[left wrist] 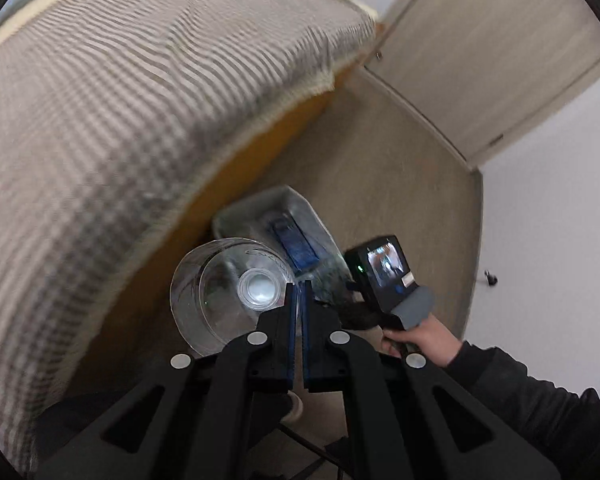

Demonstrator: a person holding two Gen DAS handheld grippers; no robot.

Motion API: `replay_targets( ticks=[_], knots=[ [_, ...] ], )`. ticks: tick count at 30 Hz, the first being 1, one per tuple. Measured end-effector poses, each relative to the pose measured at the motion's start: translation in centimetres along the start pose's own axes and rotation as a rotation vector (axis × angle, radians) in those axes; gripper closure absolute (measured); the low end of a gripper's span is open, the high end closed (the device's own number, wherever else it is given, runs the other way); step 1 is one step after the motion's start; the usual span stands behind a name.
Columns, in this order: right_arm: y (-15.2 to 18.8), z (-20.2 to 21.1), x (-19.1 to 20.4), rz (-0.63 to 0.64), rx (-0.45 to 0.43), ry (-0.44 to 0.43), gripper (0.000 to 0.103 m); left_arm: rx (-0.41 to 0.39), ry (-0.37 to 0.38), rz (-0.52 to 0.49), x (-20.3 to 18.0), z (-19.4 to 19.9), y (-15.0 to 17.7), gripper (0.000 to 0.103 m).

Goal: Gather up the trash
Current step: 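Carry the cap and lid to the bin and open both tools, then move both tools back over the bed toward the milk carton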

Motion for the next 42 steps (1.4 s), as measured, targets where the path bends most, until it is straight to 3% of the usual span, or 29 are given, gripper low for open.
replay_targets(
  ticks=[5, 10, 11, 12, 14, 15, 17, 25, 30, 33, 38, 42],
  knots=[
    [1.1, 2.9, -7.2, -0.21, -0.108, -0.019, 0.031, 0.164, 0.126, 0.056, -0.1, -8.7, -1.1, 0.103],
    [4.9, 5.8, -14.5, -0.432, -0.166, -0.045, 0.031, 0.332, 0.153, 0.076, -0.3, -19.3, 0.0, 0.103],
    [5.7, 5.9, -15.3, -0.465, -0.166, -0.06, 0.031, 0.366, 0.155, 0.088, -0.2, -21.2, 0.5, 0.099],
    [6.4, 5.8, -15.8, -0.485, -0.162, -0.071, 0.031, 0.405, 0.122, 0.117, 0.5, -23.5, 1.3, 0.066],
    [7.9, 5.5, -16.1, -0.51, -0.136, -0.084, 0.031, 0.443, -0.001, 0.142, 2.4, -26.4, 2.2, 0.026],
    [8.3, 5.1, -15.9, -0.506, -0.125, -0.083, 0.031, 0.431, -0.037, 0.15, 3.1, -27.0, 2.1, 0.026],
    [8.5, 4.7, -15.3, -0.488, -0.115, -0.088, 0.031, 0.421, -0.015, 0.181, 3.7, -27.4, 2.4, 0.026],
    [6.9, 4.4, -12.4, -0.432, -0.101, -0.132, 0.031, 0.272, 0.017, 0.161, 3.2, -21.5, 0.6, 0.026],
    [4.9, 6.8, -10.9, -0.369, -0.144, -0.095, 0.031, 0.201, 0.009, 0.107, 2.2, -16.9, 0.0, 0.026],
    [3.6, 9.3, -9.8, -0.315, -0.195, -0.05, 0.031, 0.108, 0.005, 0.044, 1.4, -12.0, -0.8, 0.026],
    [0.5, 15.5, -6.6, -0.195, -0.332, 0.039, 0.031, -0.187, 0.015, 0.025, 1.8, 0.9, -2.7, 0.026],
    [-3.6, 23.4, -1.5, -0.077, -0.516, 0.01, 0.031, -0.426, -0.011, 0.096, 5.8, 12.5, -1.8, 0.026]
  ],
)
Point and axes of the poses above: each gripper's, at about its wrist camera, not at the fingertips, and z roughly against the way its jaws point, x to its left, y to its underside, the point moved 6 cm from there along -z, roughly the way its jaws point, and after that the axes turned 14 degrees about y, right-handed, at the moved point
